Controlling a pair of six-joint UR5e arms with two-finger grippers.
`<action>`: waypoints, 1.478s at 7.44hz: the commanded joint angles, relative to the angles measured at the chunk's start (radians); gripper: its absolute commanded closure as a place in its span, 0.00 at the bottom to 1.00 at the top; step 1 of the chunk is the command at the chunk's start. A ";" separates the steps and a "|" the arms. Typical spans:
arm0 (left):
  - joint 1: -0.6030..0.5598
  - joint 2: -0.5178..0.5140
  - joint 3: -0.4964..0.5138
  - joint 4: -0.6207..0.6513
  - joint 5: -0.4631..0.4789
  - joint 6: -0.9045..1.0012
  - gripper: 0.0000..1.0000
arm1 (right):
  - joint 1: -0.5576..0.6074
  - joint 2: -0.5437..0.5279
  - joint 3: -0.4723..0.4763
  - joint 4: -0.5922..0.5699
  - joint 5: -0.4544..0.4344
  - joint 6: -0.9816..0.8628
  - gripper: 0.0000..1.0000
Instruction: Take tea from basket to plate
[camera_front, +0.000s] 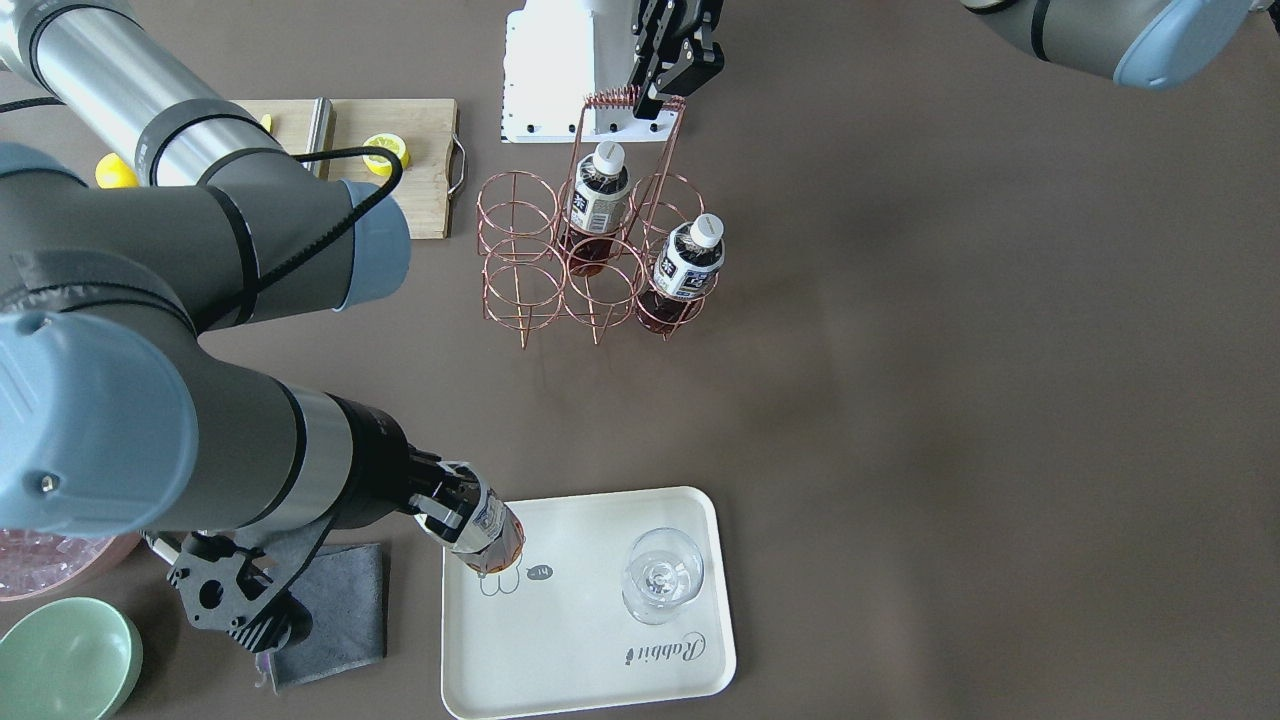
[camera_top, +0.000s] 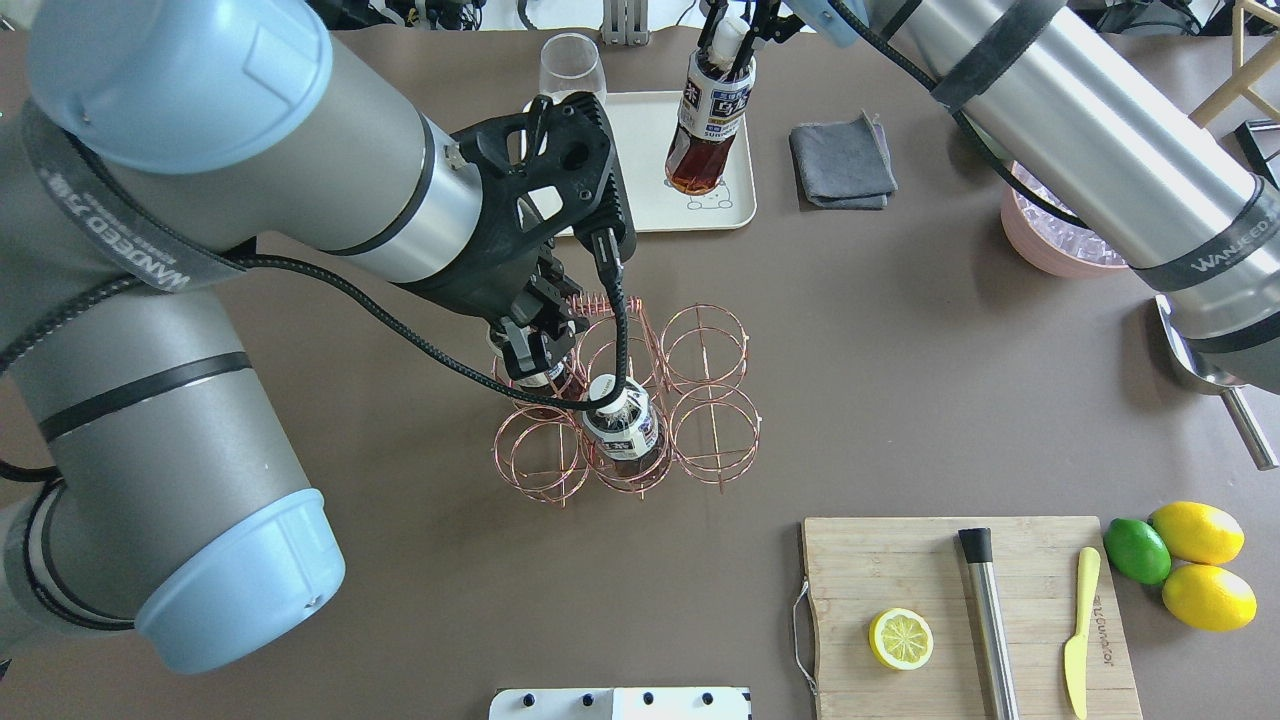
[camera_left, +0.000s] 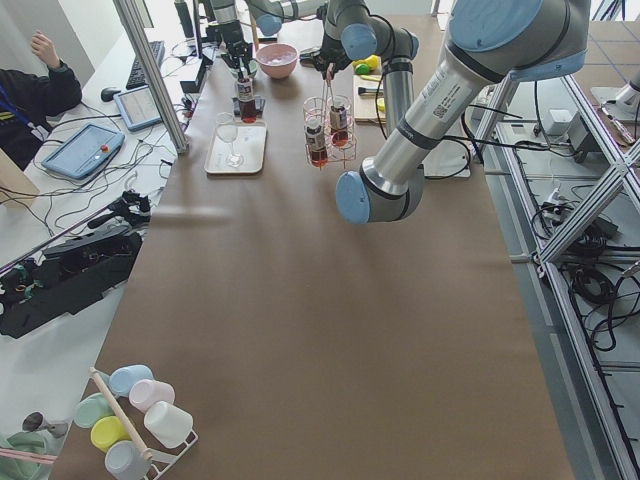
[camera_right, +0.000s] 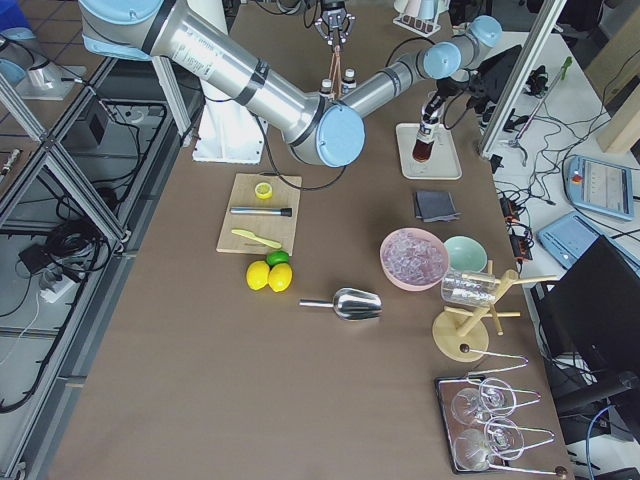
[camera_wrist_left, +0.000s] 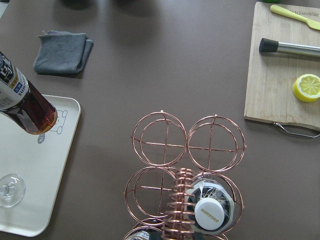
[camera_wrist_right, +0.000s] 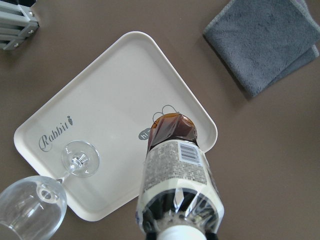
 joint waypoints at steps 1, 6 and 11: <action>-0.069 0.037 -0.088 0.066 -0.013 0.008 1.00 | -0.003 0.002 -0.086 0.092 -0.024 -0.027 1.00; -0.460 0.192 -0.089 0.135 -0.195 0.291 1.00 | -0.072 0.080 -0.219 0.215 -0.104 -0.027 1.00; -0.783 0.211 0.385 0.012 -0.209 0.638 1.00 | -0.077 0.083 -0.218 0.215 -0.124 -0.095 0.00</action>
